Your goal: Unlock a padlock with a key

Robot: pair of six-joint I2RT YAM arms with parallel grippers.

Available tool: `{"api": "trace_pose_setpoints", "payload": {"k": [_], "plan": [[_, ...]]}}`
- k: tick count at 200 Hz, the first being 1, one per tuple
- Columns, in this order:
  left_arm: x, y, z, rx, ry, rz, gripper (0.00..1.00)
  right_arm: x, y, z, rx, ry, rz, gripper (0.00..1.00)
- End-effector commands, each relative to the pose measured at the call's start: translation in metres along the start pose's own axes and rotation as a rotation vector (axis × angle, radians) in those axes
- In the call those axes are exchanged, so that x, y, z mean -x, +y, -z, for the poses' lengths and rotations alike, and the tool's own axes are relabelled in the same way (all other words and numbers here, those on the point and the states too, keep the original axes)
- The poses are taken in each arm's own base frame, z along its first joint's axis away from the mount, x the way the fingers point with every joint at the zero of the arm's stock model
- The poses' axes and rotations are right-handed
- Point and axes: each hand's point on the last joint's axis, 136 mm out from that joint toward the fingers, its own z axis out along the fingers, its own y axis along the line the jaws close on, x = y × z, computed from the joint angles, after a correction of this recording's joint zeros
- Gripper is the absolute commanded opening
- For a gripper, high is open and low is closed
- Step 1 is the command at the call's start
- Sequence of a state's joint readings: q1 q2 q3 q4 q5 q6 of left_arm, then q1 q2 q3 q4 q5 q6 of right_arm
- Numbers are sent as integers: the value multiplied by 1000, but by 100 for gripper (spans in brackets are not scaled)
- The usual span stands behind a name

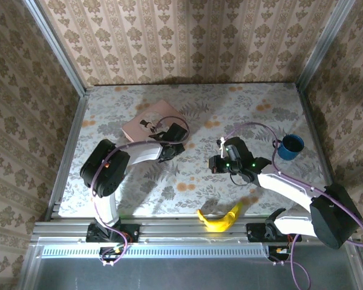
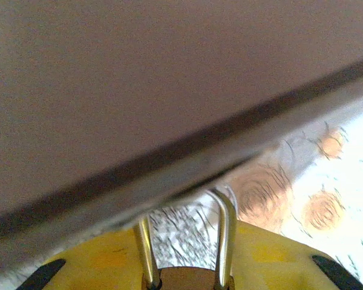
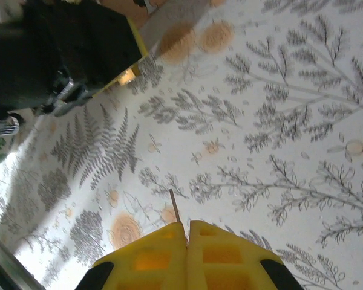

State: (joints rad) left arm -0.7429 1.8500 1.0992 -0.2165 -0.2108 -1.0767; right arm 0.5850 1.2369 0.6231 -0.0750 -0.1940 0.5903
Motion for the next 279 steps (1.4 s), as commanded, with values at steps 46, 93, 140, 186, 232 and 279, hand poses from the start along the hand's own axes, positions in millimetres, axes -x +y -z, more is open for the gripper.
{"api": "trace_pose_setpoints", "payload": {"k": [46, 93, 140, 186, 232, 279], "plan": [[-33, -23, 21, -139, 93, 112, 0, -21, 8, -20, 15, -60, 50, 0], [-43, -33, 26, -228, 146, 139, 0, -15, 19, -39, 36, -146, 69, 0], [-52, -32, 23, -266, 196, 172, 0, -8, 17, -54, 29, -251, 22, 0], [-55, -28, 21, -262, 215, 170, 0, -6, 18, -69, 26, -246, 21, 0], [-56, -31, 20, -283, 229, 179, 0, -2, 25, -84, 66, -269, 17, 0], [-57, -31, 19, -291, 237, 193, 0, 5, 28, -92, 83, -302, 23, 0]]}}
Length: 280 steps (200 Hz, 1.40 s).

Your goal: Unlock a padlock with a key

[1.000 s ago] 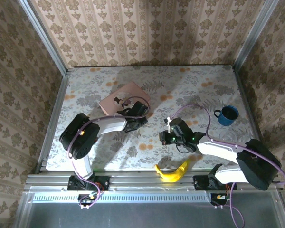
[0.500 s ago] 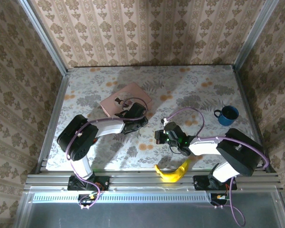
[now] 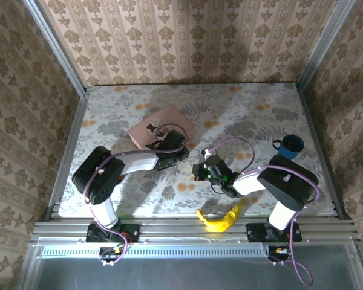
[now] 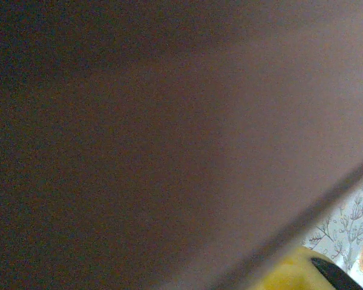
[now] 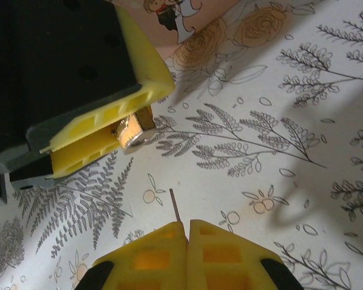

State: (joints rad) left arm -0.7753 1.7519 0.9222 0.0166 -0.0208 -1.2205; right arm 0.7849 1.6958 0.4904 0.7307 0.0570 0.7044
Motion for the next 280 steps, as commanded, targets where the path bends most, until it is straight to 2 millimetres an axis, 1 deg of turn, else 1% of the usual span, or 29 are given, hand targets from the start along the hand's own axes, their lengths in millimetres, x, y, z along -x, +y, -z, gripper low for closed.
{"api": "trace_pose_setpoints", "payload": {"k": [1, 46, 76, 124, 159, 243, 280], "plan": [[-19, -7, -2, -60, 109, 68, 0, 21, 14, -7, 33, -85, -3, 0], [-24, -6, -6, -73, 126, 82, 0, 23, 17, -15, 49, -108, -5, 0], [-24, -6, -6, -74, 132, 85, 0, 24, 17, -17, 44, -123, -7, 0], [-24, -5, -5, -74, 132, 85, 0, 28, 7, -15, -5, -151, -13, 0], [-25, -4, -7, -73, 139, 90, 0, 30, 4, -16, -30, -156, -12, 0], [-27, -2, -9, -69, 142, 95, 0, 30, 15, -13, 58, -171, -12, 0], [-27, -1, -9, -66, 143, 96, 0, 30, 15, -15, 97, -169, -42, 0]]}}
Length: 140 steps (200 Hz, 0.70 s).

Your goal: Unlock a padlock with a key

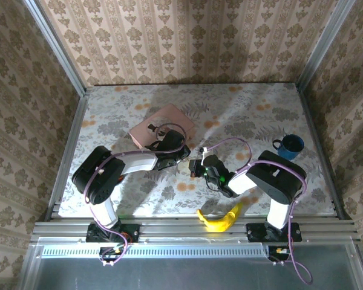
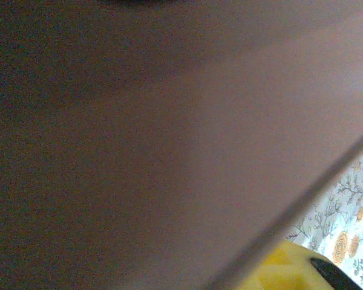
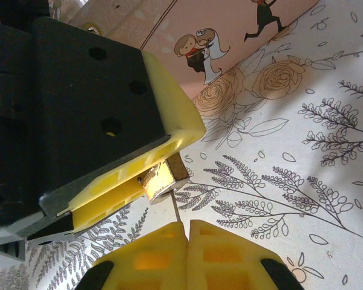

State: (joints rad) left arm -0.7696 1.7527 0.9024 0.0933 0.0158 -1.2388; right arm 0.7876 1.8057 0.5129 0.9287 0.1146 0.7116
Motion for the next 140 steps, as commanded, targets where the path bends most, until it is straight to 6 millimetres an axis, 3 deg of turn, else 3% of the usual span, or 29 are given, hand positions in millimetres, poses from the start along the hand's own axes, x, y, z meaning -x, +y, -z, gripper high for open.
{"api": "trace_pose_setpoints", "payload": {"k": [1, 140], "plan": [[-26, 9, -8, -2, 128, 78, 0, 11, 10, -1, 68, -50, -31, 0], [-30, 12, -8, 2, 142, 80, 0, 27, 4, 2, 81, -98, -83, 0]]}}
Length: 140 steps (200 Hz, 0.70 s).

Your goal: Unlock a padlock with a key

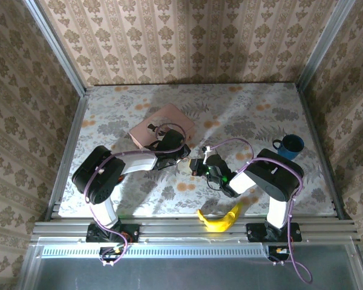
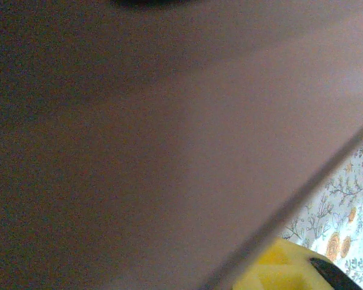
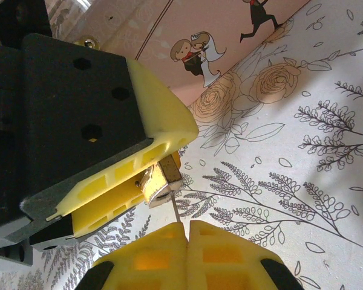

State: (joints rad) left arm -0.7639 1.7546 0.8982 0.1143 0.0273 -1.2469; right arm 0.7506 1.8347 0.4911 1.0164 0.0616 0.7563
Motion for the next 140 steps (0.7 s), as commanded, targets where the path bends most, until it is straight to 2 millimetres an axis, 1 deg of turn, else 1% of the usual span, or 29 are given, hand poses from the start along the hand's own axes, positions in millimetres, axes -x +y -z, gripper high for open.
{"api": "trace_pose_setpoints", "payload": {"k": [1, 84, 140], "plan": [[-31, 14, -7, 19, 140, 70, 0, 22, 11, 2, 46, -84, -18, 0], [-32, 11, -11, 11, 150, 80, 0, 23, 21, 0, 92, -67, -21, 0], [-34, 10, -14, 7, 160, 84, 0, 23, 22, 2, 102, -71, -26, 0]]}}
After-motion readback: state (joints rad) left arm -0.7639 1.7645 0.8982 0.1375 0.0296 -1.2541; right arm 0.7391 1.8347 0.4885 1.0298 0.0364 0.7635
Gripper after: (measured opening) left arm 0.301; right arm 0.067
